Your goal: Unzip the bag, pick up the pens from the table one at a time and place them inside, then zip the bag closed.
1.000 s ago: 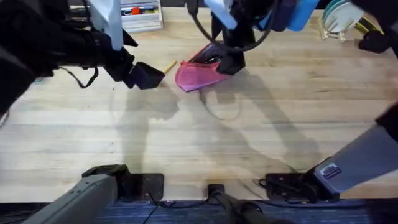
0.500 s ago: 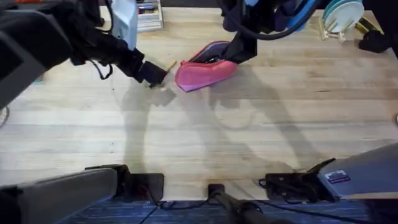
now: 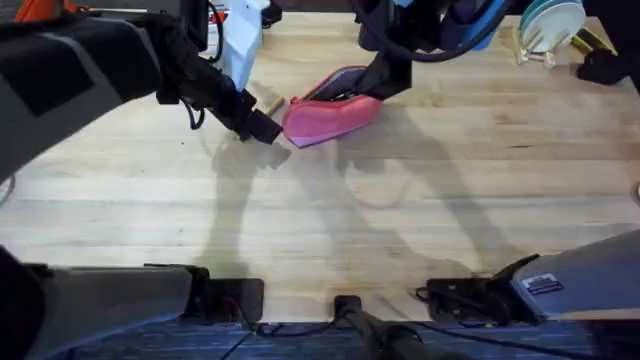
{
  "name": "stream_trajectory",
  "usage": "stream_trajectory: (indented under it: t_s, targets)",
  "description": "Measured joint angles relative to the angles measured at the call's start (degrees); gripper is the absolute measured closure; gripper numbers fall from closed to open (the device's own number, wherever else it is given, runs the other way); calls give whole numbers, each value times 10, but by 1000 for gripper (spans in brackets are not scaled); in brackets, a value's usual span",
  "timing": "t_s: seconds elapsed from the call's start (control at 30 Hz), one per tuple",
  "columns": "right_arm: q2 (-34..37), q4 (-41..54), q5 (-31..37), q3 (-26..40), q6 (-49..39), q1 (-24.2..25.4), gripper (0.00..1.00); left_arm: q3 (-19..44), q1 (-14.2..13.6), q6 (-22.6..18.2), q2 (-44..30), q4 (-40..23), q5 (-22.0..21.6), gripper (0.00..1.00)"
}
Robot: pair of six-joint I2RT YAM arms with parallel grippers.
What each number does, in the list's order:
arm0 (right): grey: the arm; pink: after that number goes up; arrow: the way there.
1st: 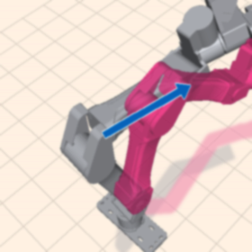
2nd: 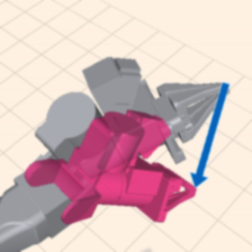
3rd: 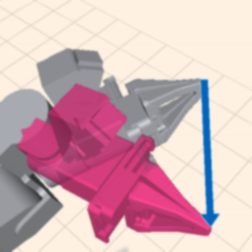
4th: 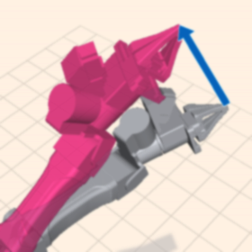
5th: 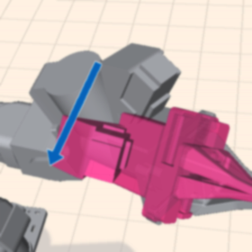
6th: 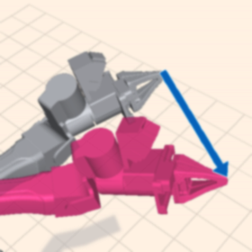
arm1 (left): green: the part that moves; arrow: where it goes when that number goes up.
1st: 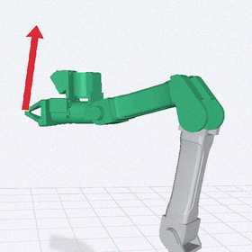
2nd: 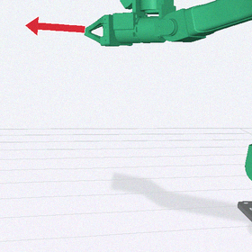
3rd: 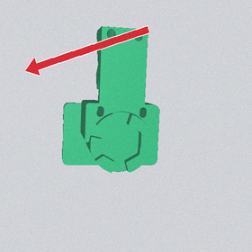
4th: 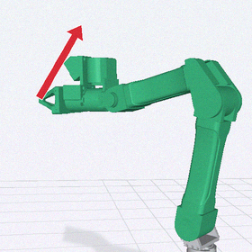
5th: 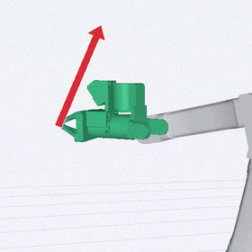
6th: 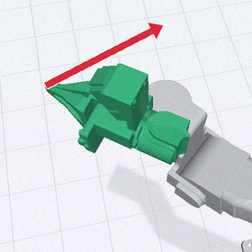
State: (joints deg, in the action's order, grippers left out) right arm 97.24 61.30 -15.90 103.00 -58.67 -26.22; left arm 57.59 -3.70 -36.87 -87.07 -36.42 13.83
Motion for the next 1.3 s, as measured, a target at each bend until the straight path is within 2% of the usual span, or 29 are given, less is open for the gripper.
stream_trajectory:
  t_s: [0.27,0.53,1.1,1.3]
  targets:
    - [0,0,0,0,0,0,5,0,0,1,-42,35,-5,8]
    - [0,1,0,0,0,0,5,0,0,1,-94,35,-6,7]
    - [0,1,0,0,0,0,5,3,0,4,-95,13,-6,7]
    - [0,1,0,0,0,0,5,3,0,5,-95,12,-9,273]
